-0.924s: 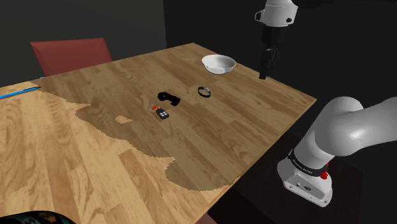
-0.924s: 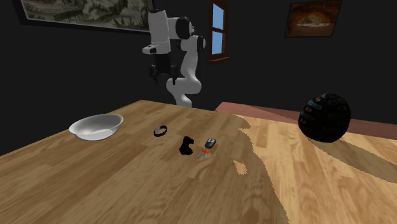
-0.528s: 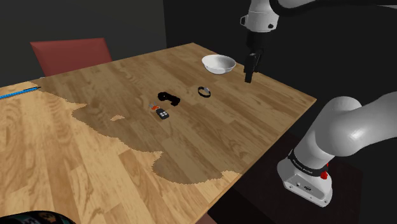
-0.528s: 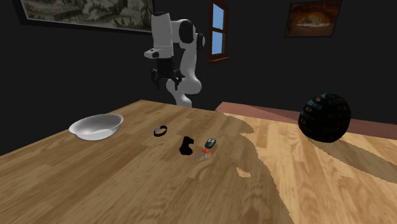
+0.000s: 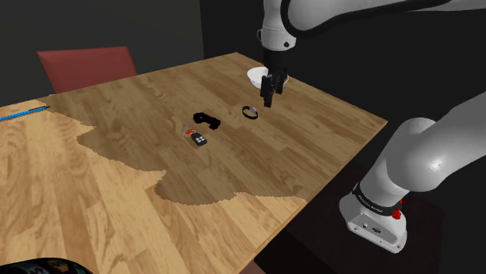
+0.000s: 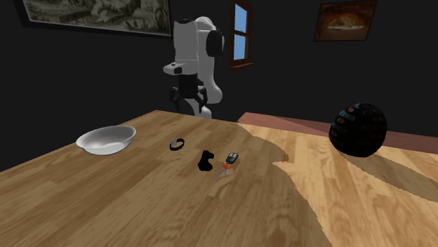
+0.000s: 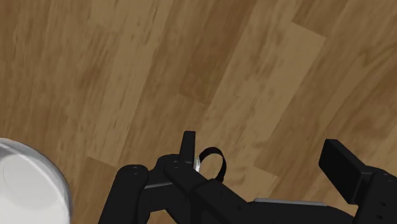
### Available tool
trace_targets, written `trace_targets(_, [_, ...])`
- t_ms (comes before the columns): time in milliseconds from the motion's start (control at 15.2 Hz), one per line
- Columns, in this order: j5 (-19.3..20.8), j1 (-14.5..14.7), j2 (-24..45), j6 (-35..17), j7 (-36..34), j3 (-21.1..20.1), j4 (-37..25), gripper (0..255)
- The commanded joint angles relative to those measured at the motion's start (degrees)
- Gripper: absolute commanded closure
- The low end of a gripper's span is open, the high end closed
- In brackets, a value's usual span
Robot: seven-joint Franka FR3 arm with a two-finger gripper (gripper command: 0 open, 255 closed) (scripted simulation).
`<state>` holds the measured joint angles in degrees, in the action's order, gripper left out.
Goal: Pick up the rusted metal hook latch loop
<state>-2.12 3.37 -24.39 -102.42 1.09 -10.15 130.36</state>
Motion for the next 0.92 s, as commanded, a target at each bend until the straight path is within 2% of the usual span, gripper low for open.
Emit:
trace_targets(0, [0.4, 0.2, 4.0, -2.3, -1.5, -1.4, -2.2, 0])
trace_targets(462, [4.3, 1.2, 18.4, -7.5, -7.3, -5.6, -12.4, 0])
trace_targets(858, [9.8, 3.3, 31.4, -9.0, -12.5, -7.8, -24.1, 0])
